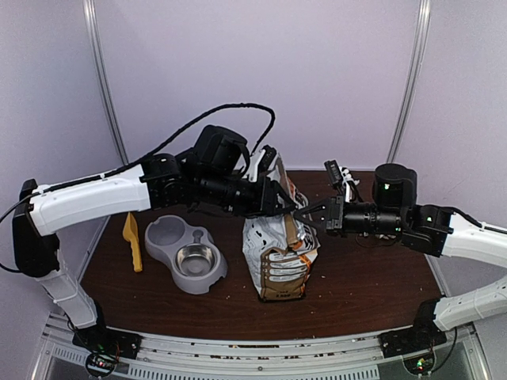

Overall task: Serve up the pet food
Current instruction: Open the seal of the pet food bag.

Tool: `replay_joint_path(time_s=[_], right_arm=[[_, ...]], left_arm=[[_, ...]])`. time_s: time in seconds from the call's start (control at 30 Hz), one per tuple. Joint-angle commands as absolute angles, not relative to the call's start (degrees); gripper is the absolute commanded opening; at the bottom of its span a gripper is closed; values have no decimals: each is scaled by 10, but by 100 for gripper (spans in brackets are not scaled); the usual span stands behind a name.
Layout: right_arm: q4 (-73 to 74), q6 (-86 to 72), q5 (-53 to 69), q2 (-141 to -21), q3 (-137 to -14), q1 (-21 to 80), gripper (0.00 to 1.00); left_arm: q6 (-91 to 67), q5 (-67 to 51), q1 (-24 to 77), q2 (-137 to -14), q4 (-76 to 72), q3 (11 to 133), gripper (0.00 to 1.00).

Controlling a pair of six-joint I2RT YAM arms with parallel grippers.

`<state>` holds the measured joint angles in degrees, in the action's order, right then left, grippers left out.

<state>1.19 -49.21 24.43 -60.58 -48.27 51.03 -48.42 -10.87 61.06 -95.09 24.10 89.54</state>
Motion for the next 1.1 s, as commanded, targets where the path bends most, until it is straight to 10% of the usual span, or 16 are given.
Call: replay_joint_path(time_s=[0.0,1.07], right_arm=[[26,-473,265,-591,-486,514,0],[68,-435,242,-616,-499,514,0]], left_arm=[[-487,-125,603,-960,230,904,39],[-468,-178,598,-1005,240,952,2]])
